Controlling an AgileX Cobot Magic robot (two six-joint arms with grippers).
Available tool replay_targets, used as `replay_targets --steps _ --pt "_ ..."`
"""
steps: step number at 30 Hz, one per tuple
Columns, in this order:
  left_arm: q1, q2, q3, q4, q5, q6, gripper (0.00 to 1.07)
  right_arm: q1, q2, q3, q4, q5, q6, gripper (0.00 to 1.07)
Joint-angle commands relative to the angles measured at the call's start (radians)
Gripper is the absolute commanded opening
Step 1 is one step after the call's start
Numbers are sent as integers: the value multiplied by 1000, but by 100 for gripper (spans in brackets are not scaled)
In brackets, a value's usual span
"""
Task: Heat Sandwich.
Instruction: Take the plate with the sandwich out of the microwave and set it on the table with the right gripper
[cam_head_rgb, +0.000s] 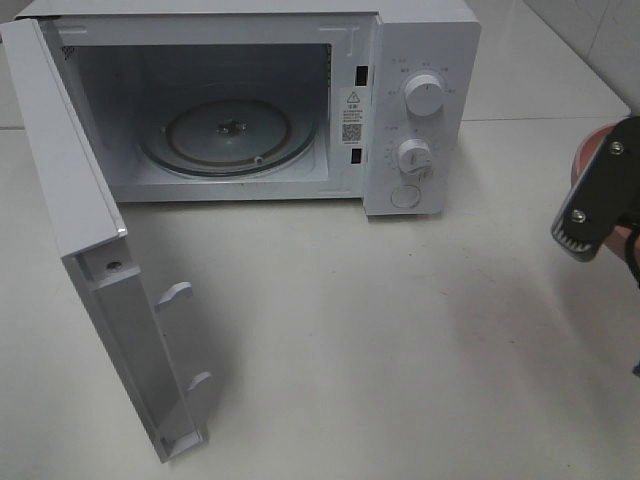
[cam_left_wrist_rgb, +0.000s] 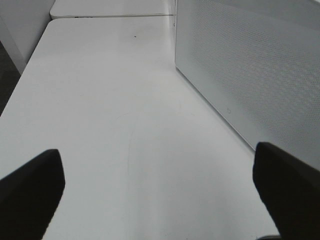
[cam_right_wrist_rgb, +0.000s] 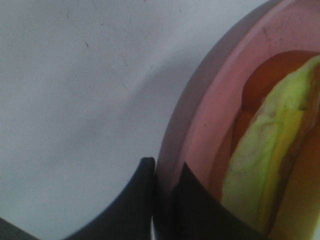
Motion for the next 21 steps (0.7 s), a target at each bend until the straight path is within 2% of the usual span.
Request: replay_targets --steps 1,5,9,21 --pt "-8 -26 3 -3 -7 -3 97 3 42 -33 -44 -3 59 1" --pt "-8 -26 3 -3 -7 -3 97 3 90 -63 -54 0 118 1" --pt "-8 -26 3 -3 -7 -3 97 2 178 -130 -65 37 271 2" --pt "-8 -26 3 -3 -7 -3 97 0 327 -267 -71 172 319 3"
